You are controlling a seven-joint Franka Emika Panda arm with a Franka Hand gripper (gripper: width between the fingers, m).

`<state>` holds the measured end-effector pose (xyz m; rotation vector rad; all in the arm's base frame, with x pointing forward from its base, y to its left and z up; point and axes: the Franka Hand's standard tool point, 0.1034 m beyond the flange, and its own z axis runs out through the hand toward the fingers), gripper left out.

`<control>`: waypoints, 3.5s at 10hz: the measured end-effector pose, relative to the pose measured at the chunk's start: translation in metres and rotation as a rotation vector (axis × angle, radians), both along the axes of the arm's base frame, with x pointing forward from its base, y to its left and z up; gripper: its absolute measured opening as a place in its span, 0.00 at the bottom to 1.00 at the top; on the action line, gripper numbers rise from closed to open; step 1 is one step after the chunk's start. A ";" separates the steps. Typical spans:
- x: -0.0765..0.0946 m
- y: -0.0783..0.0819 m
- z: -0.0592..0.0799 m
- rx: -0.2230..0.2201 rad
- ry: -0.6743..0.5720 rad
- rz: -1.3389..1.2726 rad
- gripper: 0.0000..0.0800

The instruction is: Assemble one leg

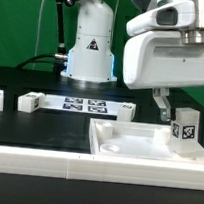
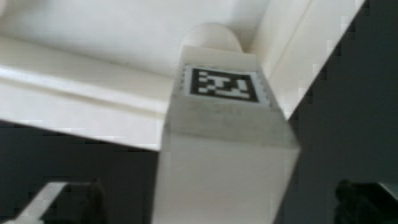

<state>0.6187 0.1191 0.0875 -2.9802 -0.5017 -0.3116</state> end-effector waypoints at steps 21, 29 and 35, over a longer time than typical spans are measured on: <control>0.003 -0.003 -0.013 0.030 0.179 -0.414 0.36; 0.004 -0.006 -0.015 0.105 0.249 -1.127 0.37; 0.004 -0.004 -0.015 0.139 0.285 -1.330 0.46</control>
Offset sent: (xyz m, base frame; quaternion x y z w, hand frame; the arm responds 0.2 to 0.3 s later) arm 0.0040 -0.0078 -0.0079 0.0011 -0.1205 -0.0072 0.9927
